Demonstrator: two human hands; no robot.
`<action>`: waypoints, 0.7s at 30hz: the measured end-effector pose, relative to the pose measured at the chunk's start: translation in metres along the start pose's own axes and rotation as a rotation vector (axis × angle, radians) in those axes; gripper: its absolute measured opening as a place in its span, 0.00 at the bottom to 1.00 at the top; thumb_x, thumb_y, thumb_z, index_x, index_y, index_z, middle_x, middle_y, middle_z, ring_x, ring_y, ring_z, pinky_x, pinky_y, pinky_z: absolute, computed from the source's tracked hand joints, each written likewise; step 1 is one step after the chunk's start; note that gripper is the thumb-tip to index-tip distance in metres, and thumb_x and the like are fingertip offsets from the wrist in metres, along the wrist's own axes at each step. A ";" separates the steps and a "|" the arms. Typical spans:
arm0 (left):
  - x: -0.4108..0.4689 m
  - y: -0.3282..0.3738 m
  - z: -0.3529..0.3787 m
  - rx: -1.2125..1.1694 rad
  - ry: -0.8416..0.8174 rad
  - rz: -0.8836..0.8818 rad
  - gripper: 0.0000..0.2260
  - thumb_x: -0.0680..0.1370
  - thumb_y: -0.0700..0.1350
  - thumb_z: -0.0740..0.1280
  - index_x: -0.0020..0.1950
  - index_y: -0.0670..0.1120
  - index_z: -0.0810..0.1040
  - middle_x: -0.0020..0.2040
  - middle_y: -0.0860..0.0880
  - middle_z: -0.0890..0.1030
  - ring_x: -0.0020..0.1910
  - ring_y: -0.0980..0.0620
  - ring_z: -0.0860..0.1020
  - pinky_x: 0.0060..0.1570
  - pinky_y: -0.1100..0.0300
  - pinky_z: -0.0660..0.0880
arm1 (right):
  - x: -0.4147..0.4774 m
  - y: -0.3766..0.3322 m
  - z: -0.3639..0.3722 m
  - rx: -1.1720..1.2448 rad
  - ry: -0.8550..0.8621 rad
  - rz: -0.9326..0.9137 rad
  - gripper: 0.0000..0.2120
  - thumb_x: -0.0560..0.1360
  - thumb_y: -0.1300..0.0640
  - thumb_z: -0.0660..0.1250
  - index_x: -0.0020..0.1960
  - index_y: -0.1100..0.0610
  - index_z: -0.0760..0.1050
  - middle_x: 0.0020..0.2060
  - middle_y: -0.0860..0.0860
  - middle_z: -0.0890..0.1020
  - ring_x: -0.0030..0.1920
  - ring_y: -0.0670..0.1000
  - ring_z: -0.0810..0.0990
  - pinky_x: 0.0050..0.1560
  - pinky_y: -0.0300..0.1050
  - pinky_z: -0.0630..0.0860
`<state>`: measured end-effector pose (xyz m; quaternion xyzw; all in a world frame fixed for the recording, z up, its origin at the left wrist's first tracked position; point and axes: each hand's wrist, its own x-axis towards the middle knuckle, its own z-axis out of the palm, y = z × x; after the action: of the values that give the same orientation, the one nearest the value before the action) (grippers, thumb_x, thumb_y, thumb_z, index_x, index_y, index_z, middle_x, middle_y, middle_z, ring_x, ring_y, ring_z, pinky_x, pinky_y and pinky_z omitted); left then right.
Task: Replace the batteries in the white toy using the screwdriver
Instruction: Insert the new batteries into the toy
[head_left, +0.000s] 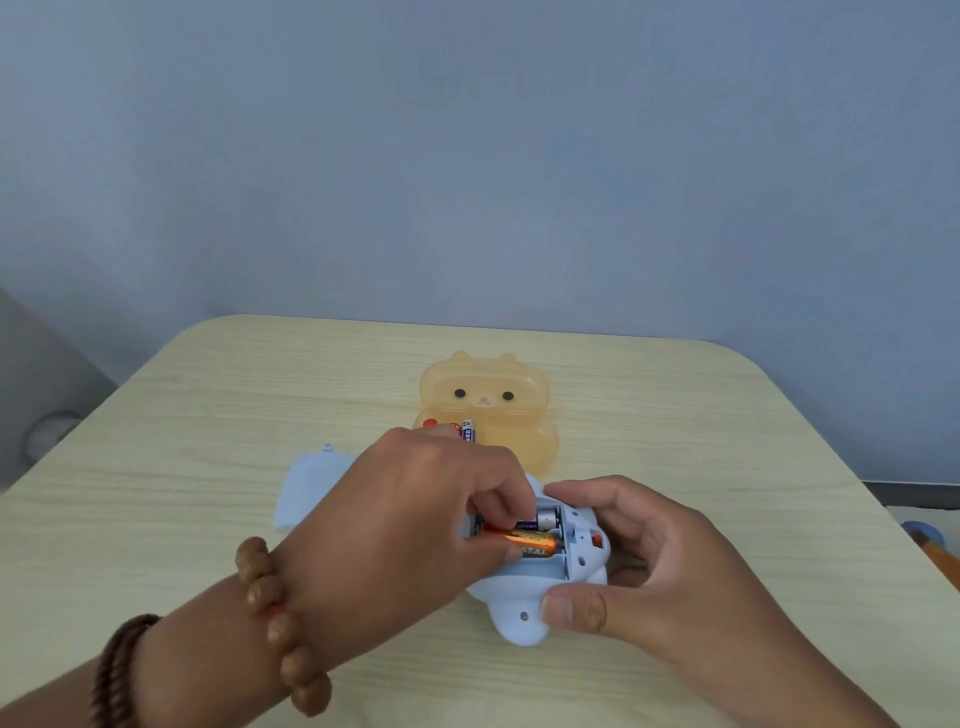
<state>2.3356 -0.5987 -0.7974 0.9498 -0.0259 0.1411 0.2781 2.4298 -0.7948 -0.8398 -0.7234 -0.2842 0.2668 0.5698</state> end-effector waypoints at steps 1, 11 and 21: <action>0.000 0.001 0.000 0.017 0.000 0.004 0.09 0.67 0.45 0.79 0.43 0.55 0.83 0.36 0.62 0.82 0.47 0.61 0.78 0.48 0.68 0.72 | 0.000 0.000 0.000 0.001 -0.001 0.003 0.29 0.60 0.64 0.83 0.58 0.50 0.81 0.50 0.49 0.89 0.49 0.52 0.88 0.49 0.45 0.84; 0.002 -0.001 0.009 0.436 0.046 0.337 0.08 0.68 0.40 0.71 0.30 0.51 0.78 0.26 0.54 0.71 0.29 0.51 0.69 0.41 0.60 0.66 | -0.001 -0.001 0.002 -0.020 0.021 -0.008 0.27 0.60 0.62 0.84 0.53 0.41 0.82 0.51 0.47 0.88 0.50 0.51 0.88 0.51 0.46 0.84; 0.001 -0.019 -0.009 -0.116 0.016 -0.200 0.13 0.68 0.58 0.76 0.50 0.60 0.80 0.49 0.61 0.80 0.50 0.61 0.79 0.47 0.62 0.78 | 0.000 0.002 0.003 -0.017 0.010 -0.016 0.28 0.60 0.64 0.83 0.57 0.49 0.81 0.51 0.48 0.89 0.49 0.50 0.88 0.46 0.40 0.83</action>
<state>2.3368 -0.5782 -0.7998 0.9287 0.0631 0.1187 0.3455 2.4275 -0.7931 -0.8427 -0.7274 -0.2893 0.2561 0.5671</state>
